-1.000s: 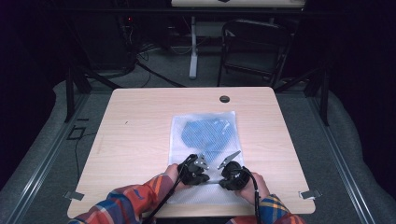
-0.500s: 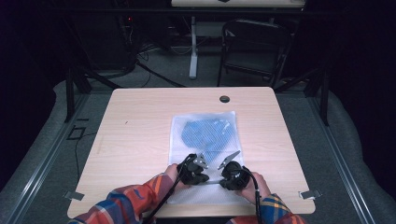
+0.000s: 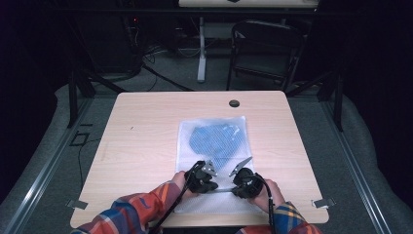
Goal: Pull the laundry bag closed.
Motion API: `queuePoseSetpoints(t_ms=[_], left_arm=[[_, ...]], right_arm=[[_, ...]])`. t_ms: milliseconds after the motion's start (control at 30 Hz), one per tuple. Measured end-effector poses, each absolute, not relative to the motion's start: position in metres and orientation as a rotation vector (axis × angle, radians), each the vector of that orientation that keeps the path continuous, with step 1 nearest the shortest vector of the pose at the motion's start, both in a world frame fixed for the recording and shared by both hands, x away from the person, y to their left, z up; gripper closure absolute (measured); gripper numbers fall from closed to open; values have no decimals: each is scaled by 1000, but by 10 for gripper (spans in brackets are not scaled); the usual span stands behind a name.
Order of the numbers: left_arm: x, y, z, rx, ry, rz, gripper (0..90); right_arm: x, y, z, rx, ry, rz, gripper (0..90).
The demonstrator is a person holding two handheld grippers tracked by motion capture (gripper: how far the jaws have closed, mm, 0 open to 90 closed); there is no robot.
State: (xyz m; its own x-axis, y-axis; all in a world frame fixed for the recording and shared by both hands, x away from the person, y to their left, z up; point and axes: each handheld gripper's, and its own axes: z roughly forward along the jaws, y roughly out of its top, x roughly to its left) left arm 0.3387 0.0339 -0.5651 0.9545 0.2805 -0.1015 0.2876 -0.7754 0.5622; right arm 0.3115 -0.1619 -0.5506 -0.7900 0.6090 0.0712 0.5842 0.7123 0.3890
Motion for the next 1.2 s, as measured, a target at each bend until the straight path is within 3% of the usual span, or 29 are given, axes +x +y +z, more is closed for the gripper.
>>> queuePoseSetpoints(t_ms=[1200], left_arm=[[339, 34, -565, 2501, 402, -16, 900]], right_arm=[[312, -180, -549, 1044, 2849, 569, 868]])
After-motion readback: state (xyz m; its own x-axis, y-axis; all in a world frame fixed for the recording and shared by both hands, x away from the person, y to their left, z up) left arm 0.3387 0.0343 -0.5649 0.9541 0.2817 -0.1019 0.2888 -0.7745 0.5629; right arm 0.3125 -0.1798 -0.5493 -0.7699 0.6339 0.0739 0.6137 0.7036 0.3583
